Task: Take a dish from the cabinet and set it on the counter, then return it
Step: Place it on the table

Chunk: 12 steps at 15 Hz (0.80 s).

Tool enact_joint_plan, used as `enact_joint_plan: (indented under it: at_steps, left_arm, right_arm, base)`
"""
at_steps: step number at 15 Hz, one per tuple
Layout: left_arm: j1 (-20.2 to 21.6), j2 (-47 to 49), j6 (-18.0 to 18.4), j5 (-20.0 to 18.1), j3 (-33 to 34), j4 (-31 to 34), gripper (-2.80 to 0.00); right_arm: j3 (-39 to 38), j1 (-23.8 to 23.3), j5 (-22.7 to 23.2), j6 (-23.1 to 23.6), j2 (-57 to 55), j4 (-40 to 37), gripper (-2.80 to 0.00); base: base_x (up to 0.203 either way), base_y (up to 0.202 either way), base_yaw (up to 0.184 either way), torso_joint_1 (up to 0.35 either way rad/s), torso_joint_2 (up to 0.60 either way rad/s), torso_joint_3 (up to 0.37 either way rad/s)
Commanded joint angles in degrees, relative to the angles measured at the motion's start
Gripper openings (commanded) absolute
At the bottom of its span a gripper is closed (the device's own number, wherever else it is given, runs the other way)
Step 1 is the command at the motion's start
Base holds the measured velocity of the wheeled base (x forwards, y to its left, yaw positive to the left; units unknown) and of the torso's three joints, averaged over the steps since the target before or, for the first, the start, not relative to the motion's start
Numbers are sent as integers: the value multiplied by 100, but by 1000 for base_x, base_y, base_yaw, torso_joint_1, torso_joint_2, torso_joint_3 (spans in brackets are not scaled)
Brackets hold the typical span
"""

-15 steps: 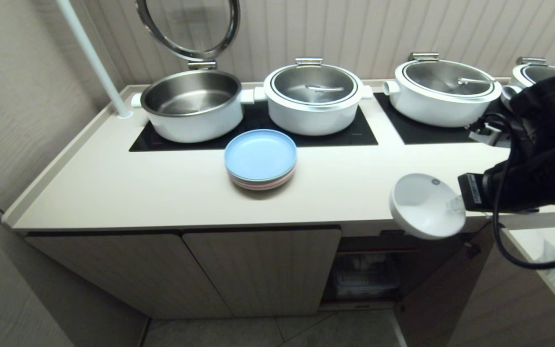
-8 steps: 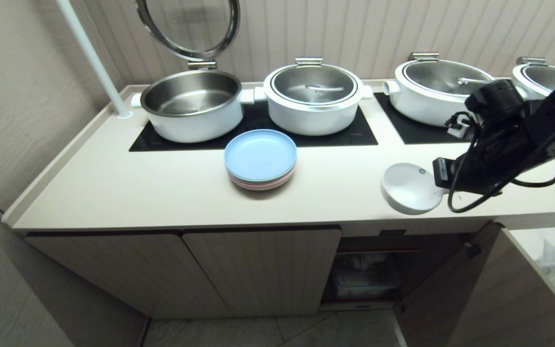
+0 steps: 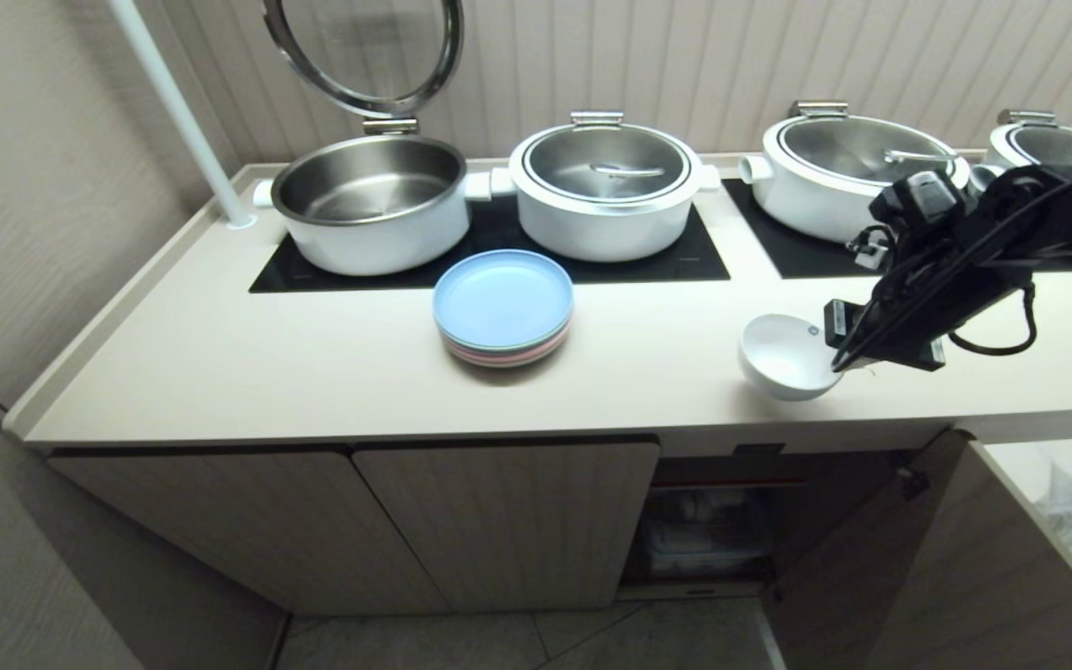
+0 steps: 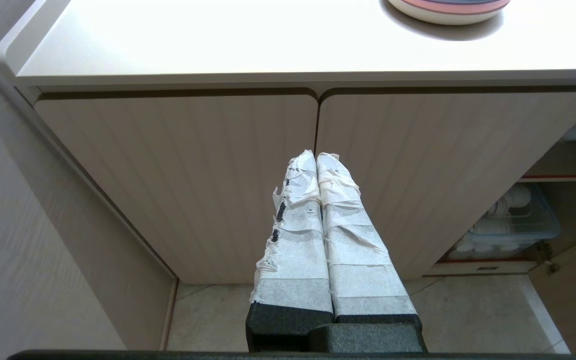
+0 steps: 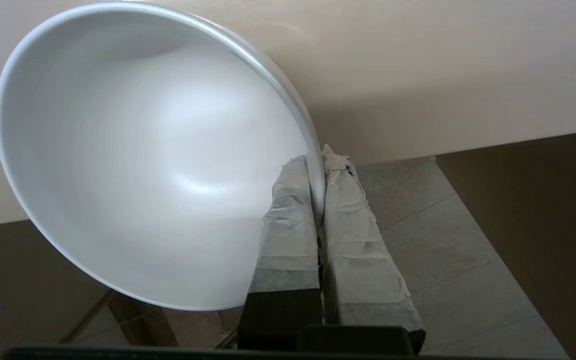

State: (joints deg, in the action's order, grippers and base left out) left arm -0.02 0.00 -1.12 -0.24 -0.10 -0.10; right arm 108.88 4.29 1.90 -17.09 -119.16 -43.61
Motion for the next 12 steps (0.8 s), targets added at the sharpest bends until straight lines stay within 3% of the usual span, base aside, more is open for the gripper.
enact_joint_plan:
  at_steps: [1,12]
  left_arm:
    - [-6,0,-3,-2,1,-5,-280]
    - [-6,0,-3,-2,1,1,-280]
  right_arm:
    - [256,-7,3,-14,-279,-41,-280]
    - [283,28,-14,13,-441,-16,-280]
  base:
    - [0,0,0,0,0,0]
    - [0,0,0,0,0,0]
